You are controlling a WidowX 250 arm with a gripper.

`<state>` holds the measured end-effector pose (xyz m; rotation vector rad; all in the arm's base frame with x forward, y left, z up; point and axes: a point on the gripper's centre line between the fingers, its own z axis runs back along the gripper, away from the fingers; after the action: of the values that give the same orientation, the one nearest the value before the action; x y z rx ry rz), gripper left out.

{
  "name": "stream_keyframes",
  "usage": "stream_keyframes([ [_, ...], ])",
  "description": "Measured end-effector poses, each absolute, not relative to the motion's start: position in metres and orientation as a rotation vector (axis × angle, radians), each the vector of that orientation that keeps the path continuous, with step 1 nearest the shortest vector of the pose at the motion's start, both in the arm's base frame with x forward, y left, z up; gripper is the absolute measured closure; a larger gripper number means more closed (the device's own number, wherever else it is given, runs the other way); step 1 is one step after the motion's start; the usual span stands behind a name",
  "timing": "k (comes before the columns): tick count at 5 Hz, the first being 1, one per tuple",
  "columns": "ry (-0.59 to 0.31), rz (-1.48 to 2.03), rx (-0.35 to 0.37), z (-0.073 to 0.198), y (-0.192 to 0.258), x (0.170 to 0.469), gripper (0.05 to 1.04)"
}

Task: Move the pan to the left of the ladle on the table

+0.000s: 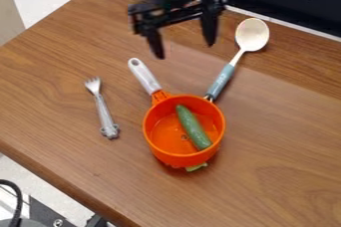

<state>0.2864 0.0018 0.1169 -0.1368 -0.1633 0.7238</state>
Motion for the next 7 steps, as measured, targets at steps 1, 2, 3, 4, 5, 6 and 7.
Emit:
stream_keyframes([
  [1, -0.167, 0.734, -0.168, 0.122, 0.014, 0.274, 0.083],
  [2, -0.172, 0.829, -0.145, 0.114, 0.026, 0.273, 0.083],
  [3, -0.214, 0.877, -0.118, 0.096, 0.034, 0.269, 0.083],
  [4, -0.25, 0.918, -0.098, 0.088, 0.043, 0.268, 0.083],
  [5, -0.219, 0.99, -0.077, 0.07, 0.046, 0.271, 0.083],
  [6, -0.202, 1.018, -0.031, 0.054, 0.046, 0.273, 0.127],
  [7, -0.168, 0.957, -0.036, 0.051, 0.045, 0.275, 0.382],
])
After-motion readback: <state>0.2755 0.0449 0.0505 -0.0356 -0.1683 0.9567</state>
